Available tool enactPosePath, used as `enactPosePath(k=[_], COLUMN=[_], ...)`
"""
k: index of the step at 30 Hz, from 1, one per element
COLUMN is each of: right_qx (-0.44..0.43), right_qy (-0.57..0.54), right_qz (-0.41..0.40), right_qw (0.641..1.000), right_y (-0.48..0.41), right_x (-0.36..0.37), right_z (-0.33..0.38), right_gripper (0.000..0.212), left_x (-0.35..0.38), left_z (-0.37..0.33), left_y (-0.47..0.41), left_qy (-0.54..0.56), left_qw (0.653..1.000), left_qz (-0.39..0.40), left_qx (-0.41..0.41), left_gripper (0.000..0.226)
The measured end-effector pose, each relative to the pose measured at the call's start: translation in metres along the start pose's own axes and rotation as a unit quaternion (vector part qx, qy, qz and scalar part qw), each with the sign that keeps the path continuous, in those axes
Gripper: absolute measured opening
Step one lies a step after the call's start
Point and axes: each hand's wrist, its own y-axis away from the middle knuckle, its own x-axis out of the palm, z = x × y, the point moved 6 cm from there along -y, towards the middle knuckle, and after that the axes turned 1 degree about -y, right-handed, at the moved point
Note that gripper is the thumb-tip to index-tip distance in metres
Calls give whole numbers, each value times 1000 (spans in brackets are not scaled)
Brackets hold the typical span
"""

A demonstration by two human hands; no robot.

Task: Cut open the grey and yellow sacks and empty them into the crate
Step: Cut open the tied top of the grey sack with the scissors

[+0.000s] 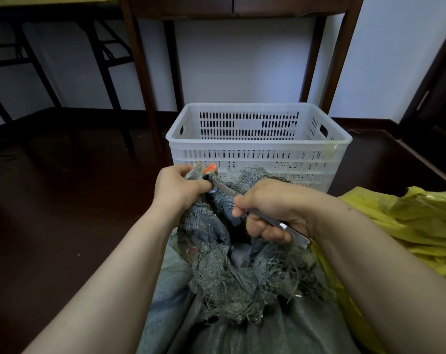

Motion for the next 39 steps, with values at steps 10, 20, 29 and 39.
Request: enactPosePath(k=[10, 20, 29, 39], right_qx=[-34, -74, -91, -84], right_qy=[-56, -103, -106, -104], right_qz=[-53, -119, -121, -101], right_qw=[996, 985, 983, 986], right_y=[-8, -17, -18, -15], right_x=[8, 20, 28, 25], right_z=[2, 0, 1, 6], right_gripper=[24, 25, 27, 27], left_x=[2, -5, -2, -7], left_z=[-1, -5, -6, -11], left_y=[-1, -2, 1, 1], left_qy=[-8, -84, -125, -122], left_qw=[999, 990, 983, 979], left_qz=[-35, -94, -107, -122], left_qx=[18, 62, 79, 105], left_gripper=[49, 23, 20, 18])
